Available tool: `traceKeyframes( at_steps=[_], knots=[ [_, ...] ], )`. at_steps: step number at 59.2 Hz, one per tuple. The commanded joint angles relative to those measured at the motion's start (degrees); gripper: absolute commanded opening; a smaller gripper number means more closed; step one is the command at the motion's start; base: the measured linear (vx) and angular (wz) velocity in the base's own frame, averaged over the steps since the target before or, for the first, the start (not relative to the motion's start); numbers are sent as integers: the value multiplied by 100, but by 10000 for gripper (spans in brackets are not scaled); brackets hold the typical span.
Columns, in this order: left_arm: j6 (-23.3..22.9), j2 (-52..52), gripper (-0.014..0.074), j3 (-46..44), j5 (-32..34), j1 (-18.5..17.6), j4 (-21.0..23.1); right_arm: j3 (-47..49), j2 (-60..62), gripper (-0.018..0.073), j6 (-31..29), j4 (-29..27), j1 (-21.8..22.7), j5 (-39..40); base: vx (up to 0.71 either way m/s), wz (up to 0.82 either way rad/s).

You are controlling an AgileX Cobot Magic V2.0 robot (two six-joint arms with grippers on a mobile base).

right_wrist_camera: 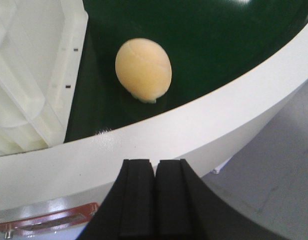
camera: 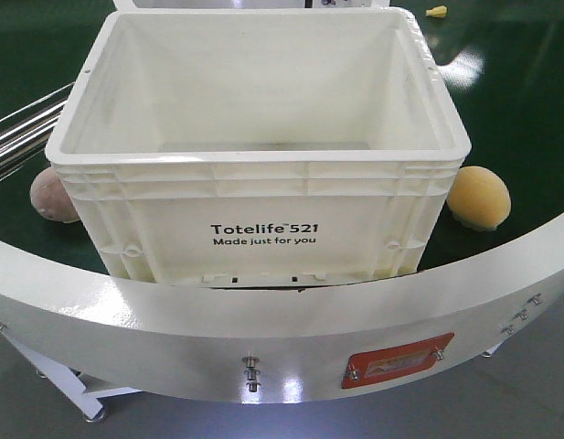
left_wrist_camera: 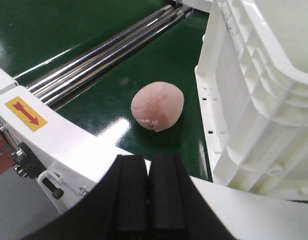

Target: Place moving items into box and shelve

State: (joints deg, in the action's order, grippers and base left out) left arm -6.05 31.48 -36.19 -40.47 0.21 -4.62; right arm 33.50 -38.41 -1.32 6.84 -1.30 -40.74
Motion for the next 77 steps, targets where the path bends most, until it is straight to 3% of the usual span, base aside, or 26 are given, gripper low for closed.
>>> traceKeyframes(
  at_steps=[1,6,17,23,32,39,46,53,68,77],
  knots=[
    [-13,194,28,-90,345,19,32,160,-264,46,132,33,-2,331,0,0],
    [-7,373,134,-78,313,19,32,160,-514,162,194,26,-2,385,0,0],
    [240,583,437,-78,338,19,-7,197,-1054,550,503,111,-2,657,0,0],
    [240,583,544,-85,379,19,-7,421,-1493,716,812,333,17,724,0,0],
    [240,583,594,-91,368,19,-7,1008,-2337,718,979,466,17,696,0,0],
    [240,583,593,-91,355,19,-7,1533,-3074,707,854,9,188,691,0,0],
    [240,583,593,-91,315,19,-7,2063,-3833,702,-199,-990,669,658,0,0],
    [240,583,593,-91,328,19,-7,2530,-4520,697,-1230,-1619,800,665,0,0],
    [240,583,593,-91,405,19,-7,3054,-5691,689,-2009,-1989,794,1105,0,0],
    [240,583,593,-91,412,19,-7,3233,-6204,682,-2756,-2722,794,1141,0,0]
  ],
)
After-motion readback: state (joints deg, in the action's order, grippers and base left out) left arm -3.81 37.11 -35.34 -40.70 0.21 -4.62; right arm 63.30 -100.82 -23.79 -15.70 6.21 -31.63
